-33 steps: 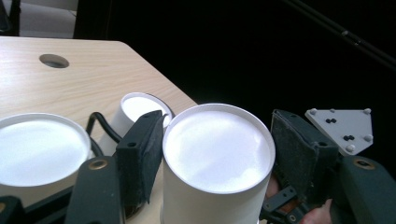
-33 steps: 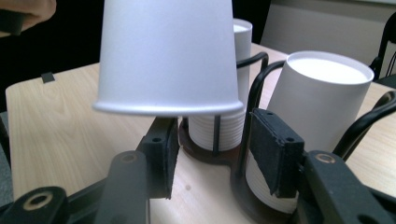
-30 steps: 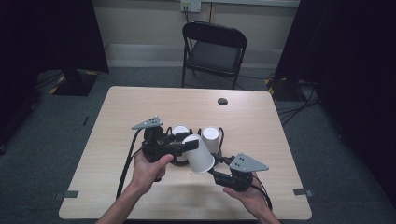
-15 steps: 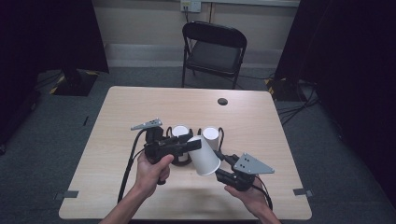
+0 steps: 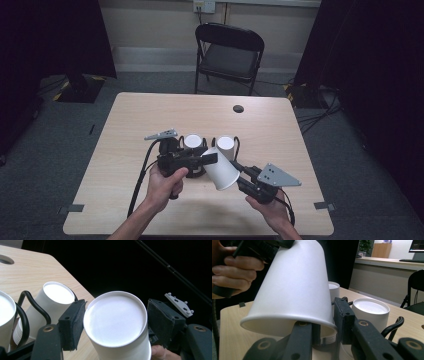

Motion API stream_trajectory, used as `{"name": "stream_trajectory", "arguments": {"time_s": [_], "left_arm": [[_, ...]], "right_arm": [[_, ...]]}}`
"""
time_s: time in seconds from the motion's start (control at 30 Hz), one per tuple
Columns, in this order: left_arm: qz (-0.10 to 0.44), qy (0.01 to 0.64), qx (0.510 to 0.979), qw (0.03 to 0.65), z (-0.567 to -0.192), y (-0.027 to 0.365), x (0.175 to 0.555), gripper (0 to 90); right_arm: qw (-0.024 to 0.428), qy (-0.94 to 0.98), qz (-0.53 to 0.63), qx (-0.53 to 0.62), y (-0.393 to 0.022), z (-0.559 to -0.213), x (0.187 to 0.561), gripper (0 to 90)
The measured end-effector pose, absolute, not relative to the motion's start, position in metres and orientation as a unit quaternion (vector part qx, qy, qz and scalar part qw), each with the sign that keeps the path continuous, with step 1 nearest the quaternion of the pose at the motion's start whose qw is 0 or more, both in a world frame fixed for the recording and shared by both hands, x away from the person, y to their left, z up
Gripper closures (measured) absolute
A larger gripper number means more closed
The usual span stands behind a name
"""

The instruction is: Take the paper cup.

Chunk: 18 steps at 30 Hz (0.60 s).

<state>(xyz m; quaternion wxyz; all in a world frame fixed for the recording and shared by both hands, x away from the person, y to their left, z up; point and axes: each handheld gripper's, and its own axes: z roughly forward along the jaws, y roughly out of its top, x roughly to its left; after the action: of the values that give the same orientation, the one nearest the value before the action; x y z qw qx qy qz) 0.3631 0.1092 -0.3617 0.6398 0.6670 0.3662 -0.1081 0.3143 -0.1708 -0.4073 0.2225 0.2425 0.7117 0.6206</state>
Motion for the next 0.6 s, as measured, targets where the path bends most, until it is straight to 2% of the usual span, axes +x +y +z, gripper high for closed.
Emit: {"name": "stream_trajectory", "arguments": {"time_s": [0.1,0.27,0.6], "left_arm": [[-0.107,0.366,0.665,0.643,-0.3639,0.1082,0.3635,30.9],[-0.120,0.364,0.661,0.646,-0.3659,0.1091,0.3649,29.7],[-0.111,0.354,0.667,0.646,-0.3663,0.1082,0.3640,28.0]], "right_arm": [[0.223,0.729,0.604,0.232,-0.1690,-0.4080,0.3121,81.6],[0.227,0.726,0.604,0.236,-0.1702,-0.4063,0.3116,83.7],[0.221,0.731,0.600,0.236,-0.1729,-0.4040,0.3106,84.2]]}}
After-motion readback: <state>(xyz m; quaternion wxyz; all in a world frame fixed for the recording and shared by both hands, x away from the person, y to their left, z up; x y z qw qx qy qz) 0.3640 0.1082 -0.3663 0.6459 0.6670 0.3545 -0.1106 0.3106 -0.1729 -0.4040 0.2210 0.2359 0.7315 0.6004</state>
